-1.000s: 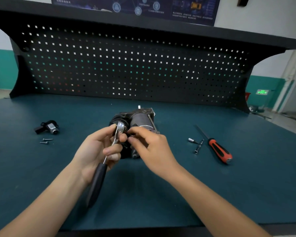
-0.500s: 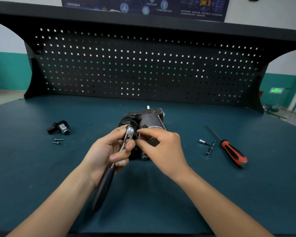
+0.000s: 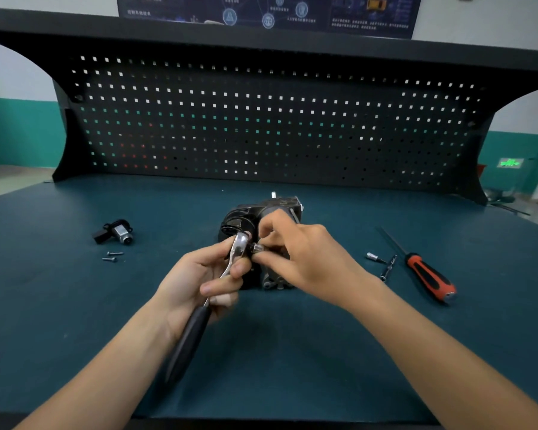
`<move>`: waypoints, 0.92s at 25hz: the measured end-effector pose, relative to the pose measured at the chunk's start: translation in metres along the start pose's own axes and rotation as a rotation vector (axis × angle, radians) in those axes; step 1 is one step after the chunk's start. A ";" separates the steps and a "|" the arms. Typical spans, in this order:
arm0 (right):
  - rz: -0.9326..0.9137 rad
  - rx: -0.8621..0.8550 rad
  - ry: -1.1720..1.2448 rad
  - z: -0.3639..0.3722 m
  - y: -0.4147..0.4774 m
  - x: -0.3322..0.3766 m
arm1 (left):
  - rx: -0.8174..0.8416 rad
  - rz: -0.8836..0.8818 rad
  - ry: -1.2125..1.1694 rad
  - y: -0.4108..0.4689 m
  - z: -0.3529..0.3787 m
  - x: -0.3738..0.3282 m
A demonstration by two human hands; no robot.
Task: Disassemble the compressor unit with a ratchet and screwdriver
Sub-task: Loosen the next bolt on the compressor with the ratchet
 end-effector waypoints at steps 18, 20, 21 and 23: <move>1.397 0.003 0.796 0.023 -0.105 -0.072 | -0.244 0.861 2.318 -0.005 0.033 -0.011; 1.337 -0.100 0.639 0.017 -0.106 -0.086 | -0.143 0.890 2.446 0.006 0.037 0.004; 1.263 -0.175 0.505 0.009 -0.102 -0.094 | -0.095 0.900 2.448 0.010 0.037 0.008; 1.045 -0.192 0.264 -0.005 -0.087 -0.106 | -0.038 0.940 2.384 0.014 0.033 0.008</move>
Point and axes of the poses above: each hand's wrist, its own y-axis towards the middle knuckle, its own z-axis out of the palm, x = y × z, the point moved 7 cm from there along y, towards the middle knuckle, and after that the axes turned 14 degrees about -x, right-handed, at the moved point
